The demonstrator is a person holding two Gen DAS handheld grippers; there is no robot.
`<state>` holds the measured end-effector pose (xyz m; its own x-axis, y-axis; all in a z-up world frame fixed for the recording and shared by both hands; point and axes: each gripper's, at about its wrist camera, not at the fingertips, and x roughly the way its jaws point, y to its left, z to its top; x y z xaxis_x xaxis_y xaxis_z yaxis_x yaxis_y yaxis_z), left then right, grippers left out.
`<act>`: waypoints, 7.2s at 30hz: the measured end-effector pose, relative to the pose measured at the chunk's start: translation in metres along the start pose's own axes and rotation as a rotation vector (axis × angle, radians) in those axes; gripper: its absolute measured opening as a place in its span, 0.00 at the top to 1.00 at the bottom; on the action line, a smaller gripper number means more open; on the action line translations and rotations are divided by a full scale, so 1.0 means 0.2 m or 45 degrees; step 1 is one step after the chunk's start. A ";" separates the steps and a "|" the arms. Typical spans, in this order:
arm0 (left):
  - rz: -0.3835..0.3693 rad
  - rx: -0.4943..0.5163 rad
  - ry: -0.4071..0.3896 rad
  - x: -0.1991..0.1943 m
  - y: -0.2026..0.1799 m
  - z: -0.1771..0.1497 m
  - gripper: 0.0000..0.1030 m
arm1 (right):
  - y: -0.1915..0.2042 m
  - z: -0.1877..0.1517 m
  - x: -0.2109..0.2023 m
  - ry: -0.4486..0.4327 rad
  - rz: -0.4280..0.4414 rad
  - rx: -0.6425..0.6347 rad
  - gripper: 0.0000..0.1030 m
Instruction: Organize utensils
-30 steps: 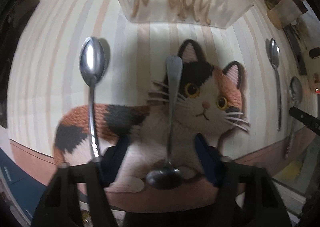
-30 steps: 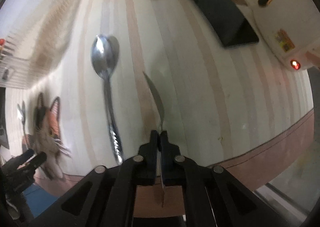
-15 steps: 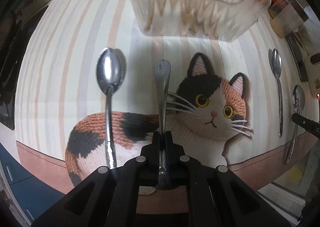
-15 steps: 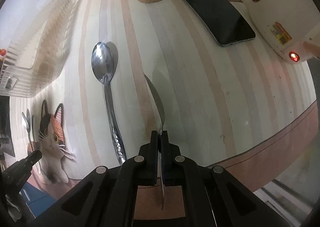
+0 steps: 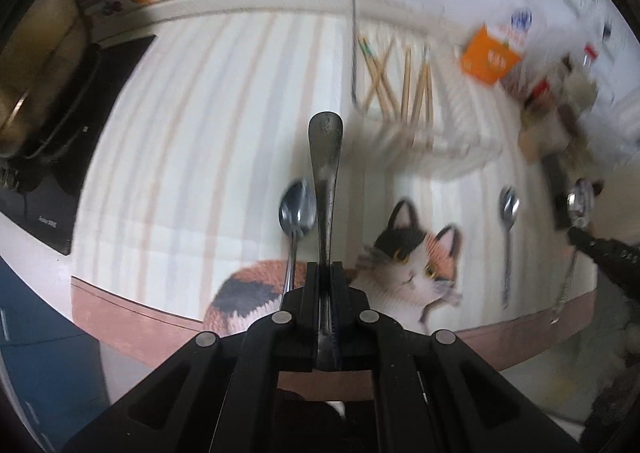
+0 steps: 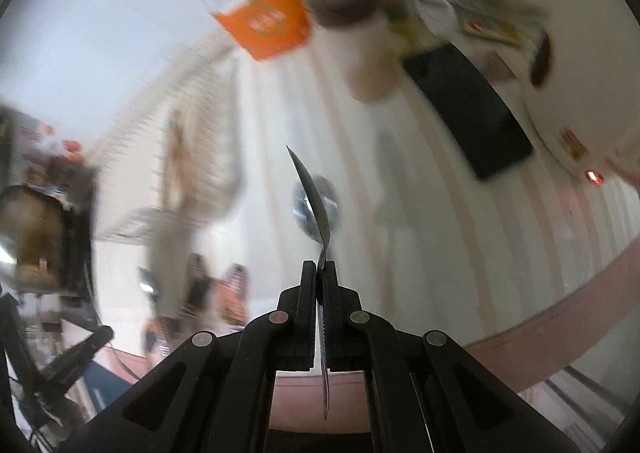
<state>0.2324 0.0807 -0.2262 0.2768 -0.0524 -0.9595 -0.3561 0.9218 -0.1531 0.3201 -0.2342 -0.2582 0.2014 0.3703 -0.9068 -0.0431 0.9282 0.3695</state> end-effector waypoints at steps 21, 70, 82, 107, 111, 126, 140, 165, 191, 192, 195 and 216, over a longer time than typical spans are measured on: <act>-0.381 -0.127 0.082 0.22 -0.23 0.91 0.98 | 0.75 0.75 0.43 0.092 0.199 -0.142 0.98; 0.268 0.006 0.157 0.72 0.06 -0.03 0.01 | 0.16 -0.07 0.50 0.103 -0.409 -0.256 0.94; 0.165 0.030 0.101 0.81 -0.02 0.13 0.29 | 0.26 -0.15 0.38 0.176 -0.391 -0.303 0.94; 0.065 0.019 0.071 0.46 0.05 0.02 0.69 | 0.24 -0.15 0.37 0.142 -0.204 -0.118 0.99; 0.048 -0.019 0.024 0.34 0.10 0.02 0.69 | 0.20 -0.16 0.32 0.109 -0.137 -0.077 0.99; -0.321 -0.113 -0.229 -0.33 0.02 0.46 0.69 | 0.59 0.27 -0.16 -0.136 0.204 -0.140 0.99; -0.437 -0.193 0.034 0.22 -0.16 1.06 0.69 | 0.71 0.72 0.30 0.014 0.188 -0.056 0.99; 0.050 0.017 -0.109 0.14 -0.22 0.91 0.30 | 0.73 0.62 0.39 0.006 -0.169 -0.275 0.53; 0.114 0.118 -0.348 -0.33 -0.10 0.30 0.00 | 0.81 -0.01 -0.27 -0.377 -0.334 -0.349 0.00; 0.107 0.116 -0.363 -0.38 -0.10 0.27 0.00 | 0.81 -0.04 -0.32 -0.391 -0.311 -0.347 0.00; 0.089 0.119 -0.404 -0.51 -0.11 0.19 0.00 | 0.80 -0.10 -0.47 -0.440 -0.262 -0.357 0.00; -0.116 0.102 -0.560 -1.21 -0.18 -0.36 0.00 | 0.79 -0.57 -1.28 -0.559 0.043 -0.549 0.00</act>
<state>0.1134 0.0325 -0.0055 0.6626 0.0171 -0.7488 -0.2474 0.9486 -0.1973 0.1503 -0.1776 0.0089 0.5733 0.4358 -0.6938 -0.4299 0.8809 0.1980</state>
